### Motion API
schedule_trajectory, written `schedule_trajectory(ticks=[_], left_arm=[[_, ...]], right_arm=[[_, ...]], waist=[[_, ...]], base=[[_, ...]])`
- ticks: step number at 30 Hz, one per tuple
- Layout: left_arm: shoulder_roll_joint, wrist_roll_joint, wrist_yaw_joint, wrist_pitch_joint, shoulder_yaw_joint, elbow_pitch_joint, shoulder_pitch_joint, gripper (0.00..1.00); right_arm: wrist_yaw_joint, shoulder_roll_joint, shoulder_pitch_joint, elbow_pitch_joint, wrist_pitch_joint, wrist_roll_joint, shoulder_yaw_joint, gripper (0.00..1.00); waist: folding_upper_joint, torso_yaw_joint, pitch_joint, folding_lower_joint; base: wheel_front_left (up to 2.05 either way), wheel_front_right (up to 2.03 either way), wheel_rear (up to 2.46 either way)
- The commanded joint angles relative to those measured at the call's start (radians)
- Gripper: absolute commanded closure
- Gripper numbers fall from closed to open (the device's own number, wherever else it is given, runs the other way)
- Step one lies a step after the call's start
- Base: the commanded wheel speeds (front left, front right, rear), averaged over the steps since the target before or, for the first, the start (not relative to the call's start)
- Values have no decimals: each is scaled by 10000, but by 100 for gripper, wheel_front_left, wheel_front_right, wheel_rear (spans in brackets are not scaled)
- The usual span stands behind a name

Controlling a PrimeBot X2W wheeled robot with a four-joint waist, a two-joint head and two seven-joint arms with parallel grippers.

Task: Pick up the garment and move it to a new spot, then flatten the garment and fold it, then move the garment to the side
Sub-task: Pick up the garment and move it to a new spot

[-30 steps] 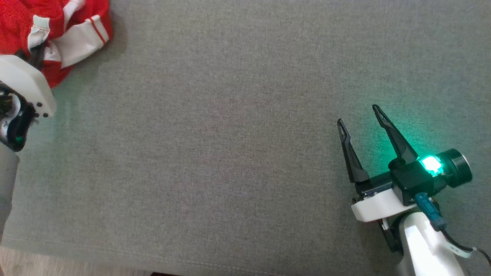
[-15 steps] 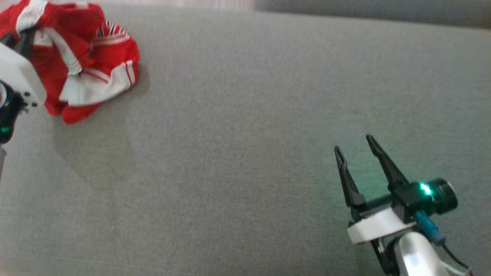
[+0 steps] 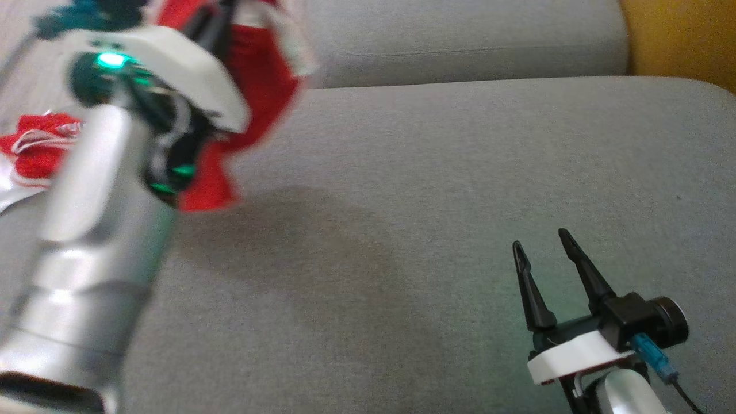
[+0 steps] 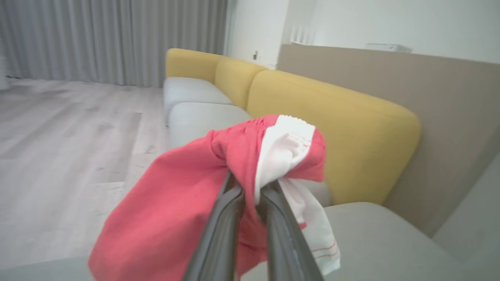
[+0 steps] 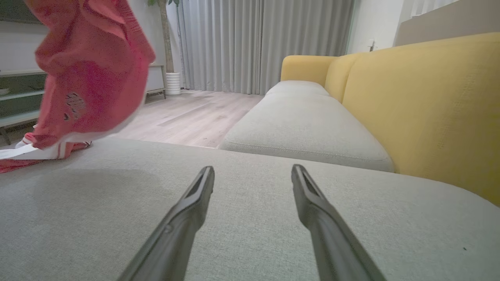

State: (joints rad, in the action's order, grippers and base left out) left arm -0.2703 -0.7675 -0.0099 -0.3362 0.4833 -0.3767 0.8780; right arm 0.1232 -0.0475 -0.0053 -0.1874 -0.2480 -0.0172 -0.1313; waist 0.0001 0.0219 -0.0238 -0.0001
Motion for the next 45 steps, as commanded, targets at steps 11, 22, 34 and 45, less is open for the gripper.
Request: schedule_trajectory(ticks=[11,22,34,45], left_arm=[[2008,-1105,1061,1764,-281,97,-1531,100],[2146,-962,887,3659,87,-2149,-2715,100],[2043,-204,480,4739,850,-2913,-2560,0],[1156,384,782,5375,1197,-2375,-3904,0]], right_arm=[[75,-27,-648,487,-135,70,-75,0],[75,-27,-1099,561,-136,-137,-53,0],[75,-27,-951,227,-137,-185,41,0],[75,-27,-120,-1,-137,25,455,0]], waist=[[-1,-697,-1279,1],[-1,-439,-2407,1],[-1,-5,-1364,1],[-1,557,19,1]], base=[[0,0,0],[0,0,0],[0,0,0],[0,0,0]])
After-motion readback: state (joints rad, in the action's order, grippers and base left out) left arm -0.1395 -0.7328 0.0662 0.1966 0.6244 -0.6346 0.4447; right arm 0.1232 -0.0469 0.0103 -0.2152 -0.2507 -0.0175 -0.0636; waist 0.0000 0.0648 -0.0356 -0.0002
